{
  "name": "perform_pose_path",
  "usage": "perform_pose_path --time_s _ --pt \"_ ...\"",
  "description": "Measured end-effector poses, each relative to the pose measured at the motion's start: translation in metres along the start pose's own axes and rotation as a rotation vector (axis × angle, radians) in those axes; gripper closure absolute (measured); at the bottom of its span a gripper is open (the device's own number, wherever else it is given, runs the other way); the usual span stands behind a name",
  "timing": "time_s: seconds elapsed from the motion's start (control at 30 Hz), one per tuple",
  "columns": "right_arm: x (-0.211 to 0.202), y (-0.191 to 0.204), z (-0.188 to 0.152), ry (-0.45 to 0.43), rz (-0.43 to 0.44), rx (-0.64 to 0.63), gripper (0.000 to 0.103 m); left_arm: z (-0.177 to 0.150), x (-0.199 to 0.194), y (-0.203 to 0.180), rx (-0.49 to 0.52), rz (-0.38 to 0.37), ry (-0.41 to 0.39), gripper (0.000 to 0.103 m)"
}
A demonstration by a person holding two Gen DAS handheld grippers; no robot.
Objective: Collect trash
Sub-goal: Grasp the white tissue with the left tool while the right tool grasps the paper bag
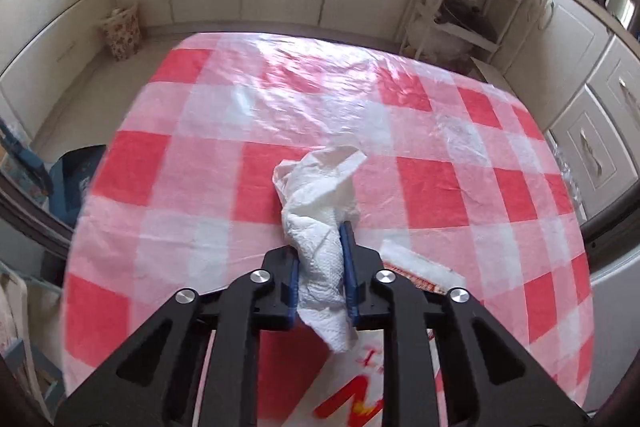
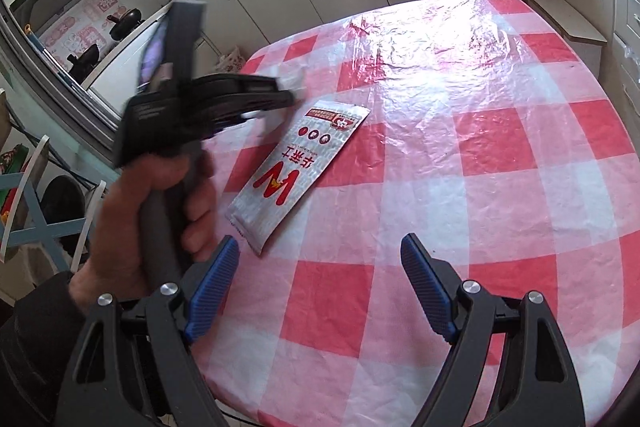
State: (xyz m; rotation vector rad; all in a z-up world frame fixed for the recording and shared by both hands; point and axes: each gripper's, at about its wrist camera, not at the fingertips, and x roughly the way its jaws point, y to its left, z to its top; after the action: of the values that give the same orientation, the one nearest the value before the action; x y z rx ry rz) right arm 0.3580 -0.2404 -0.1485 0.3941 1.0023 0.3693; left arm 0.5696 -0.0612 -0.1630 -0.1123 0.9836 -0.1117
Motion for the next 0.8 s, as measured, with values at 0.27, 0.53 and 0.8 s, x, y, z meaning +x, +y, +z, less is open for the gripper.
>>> perform_pose_path --time_s 0.27,0.53,0.8 --pt "0.041 0.046 0.009 0.013 -0.031 -0.064 0.023 -0.035 -0.091 0.08 -0.14 -0.045 -0.037 0.088" --pt "0.082 0.083 0.019 -0.009 -0.184 -0.151 0.015 -0.097 -0.157 0.155 -0.295 -0.094 -0.062 0.088" --pt "0.083 0.084 0.018 0.045 -0.296 -0.299 0.062 -0.095 -0.167 0.146 -0.275 -0.154 -0.092 0.088"
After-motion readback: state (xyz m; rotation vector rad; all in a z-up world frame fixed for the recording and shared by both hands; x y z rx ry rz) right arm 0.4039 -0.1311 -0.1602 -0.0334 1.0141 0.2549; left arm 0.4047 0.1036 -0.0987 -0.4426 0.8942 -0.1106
